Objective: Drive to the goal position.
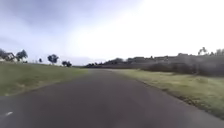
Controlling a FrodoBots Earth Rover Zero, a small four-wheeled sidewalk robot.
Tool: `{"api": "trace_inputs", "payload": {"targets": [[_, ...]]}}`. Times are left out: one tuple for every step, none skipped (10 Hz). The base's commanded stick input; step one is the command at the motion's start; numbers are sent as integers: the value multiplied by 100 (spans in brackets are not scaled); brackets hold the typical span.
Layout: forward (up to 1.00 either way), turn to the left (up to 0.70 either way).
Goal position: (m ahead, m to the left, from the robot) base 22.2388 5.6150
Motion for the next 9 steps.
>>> {"api": "trace_inputs", "payload": {"targets": [[100,4],[100,23],[100,27],[100,27],[100,27],[100,27],[100,27],[100,27],[100,11]]}}
